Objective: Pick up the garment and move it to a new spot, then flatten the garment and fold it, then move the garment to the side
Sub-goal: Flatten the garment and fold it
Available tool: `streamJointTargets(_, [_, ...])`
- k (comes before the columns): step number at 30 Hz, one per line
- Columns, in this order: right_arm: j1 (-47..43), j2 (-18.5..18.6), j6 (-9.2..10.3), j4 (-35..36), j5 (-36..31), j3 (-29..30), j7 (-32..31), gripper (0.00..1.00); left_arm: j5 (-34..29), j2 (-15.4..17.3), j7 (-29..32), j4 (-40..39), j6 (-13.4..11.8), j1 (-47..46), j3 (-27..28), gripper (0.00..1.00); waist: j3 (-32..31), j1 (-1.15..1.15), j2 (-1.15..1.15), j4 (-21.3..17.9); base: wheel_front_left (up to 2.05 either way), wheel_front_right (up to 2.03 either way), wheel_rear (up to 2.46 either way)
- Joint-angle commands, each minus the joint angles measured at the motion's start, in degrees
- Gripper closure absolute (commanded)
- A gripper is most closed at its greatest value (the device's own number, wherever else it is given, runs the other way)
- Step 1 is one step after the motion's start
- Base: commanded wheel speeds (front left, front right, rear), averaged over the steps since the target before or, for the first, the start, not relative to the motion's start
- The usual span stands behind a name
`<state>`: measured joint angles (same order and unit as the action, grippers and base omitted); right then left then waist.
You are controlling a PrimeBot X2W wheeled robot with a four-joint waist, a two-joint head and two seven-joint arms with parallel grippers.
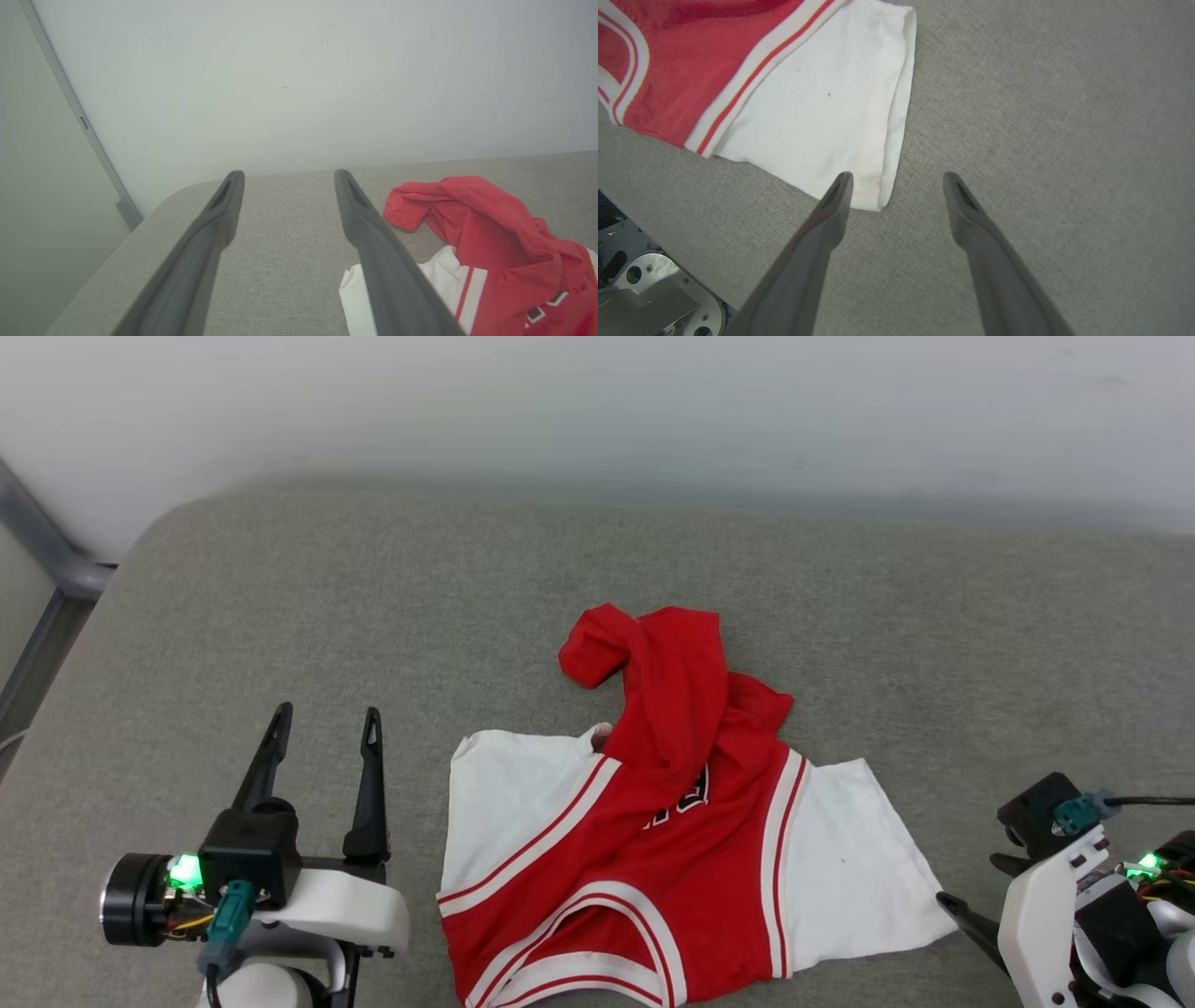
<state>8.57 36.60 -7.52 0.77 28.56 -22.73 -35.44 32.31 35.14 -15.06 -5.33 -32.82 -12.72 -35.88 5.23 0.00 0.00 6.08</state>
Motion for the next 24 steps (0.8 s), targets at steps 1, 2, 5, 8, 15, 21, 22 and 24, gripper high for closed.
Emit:
streamJointTargets(1, [1.16,0.18,0.06,-0.56,0.78,-0.45,-0.55,0.00,-0.96,-0.91,-0.13,-0.09,0.49,0.98,0.77,0.00,1.04,0.00,0.00,0.76,0.00,0.00,0.00])
streamJointTargets(2, [1.69,0.49,0.06,-1.08,1.06,-0.97,-1.12,0.00,-1.91,-1.70,-0.14,0.02,1.04,1.52,1.46,0.00,1.56,0.00,0.00,1.09,0.00,0.00,0.00])
streamJointTargets(5, [3.04,0.28,0.06,-3.13,2.03,-2.41,-1.80,0.00,-4.33,-4.04,-0.14,0.98,3.14,2.26,4.02,0.00,3.18,0.00,0.00,2.07,0.00,0.00,0.00])
streamJointTargets(8, [4.18,-0.24,0.06,-6.22,2.31,-3.98,-1.51,0.00,-6.71,-6.47,-0.14,2.10,5.26,2.66,6.35,0.00,4.68,0.00,0.00,3.00,0.00,0.00,0.00])
streamJointTargets(15, [3.14,-2.71,-0.04,-14.61,3.79,-10.70,-0.47,0.00,-11.36,-11.07,-0.14,4.41,9.79,3.28,11.43,0.00,6.13,0.00,0.00,4.05,0.00,0.00,0.00])
streamJointTargets(21, [4.42,-2.19,-0.02,-16.73,5.69,-7.93,6.58,1.00,-14.42,-13.51,-0.15,5.86,12.41,5.06,15.55,0.00,4.75,0.00,0.00,2.34,0.00,0.00,0.00])
streamJointTargets(22, [4.58,-1.67,0.08,-17.04,6.10,-6.41,7.69,1.00,-14.83,-13.73,-0.15,6.04,12.77,5.31,16.06,0.00,4.43,0.00,0.00,2.00,0.00,0.00,0.00])
streamJointTargets(24, [4.87,-0.06,0.10,-17.71,6.36,-3.28,9.27,1.00,-15.57,-14.16,-0.15,6.52,13.70,5.81,17.28,0.00,3.78,0.00,0.00,1.21,0.00,0.00,0.00])
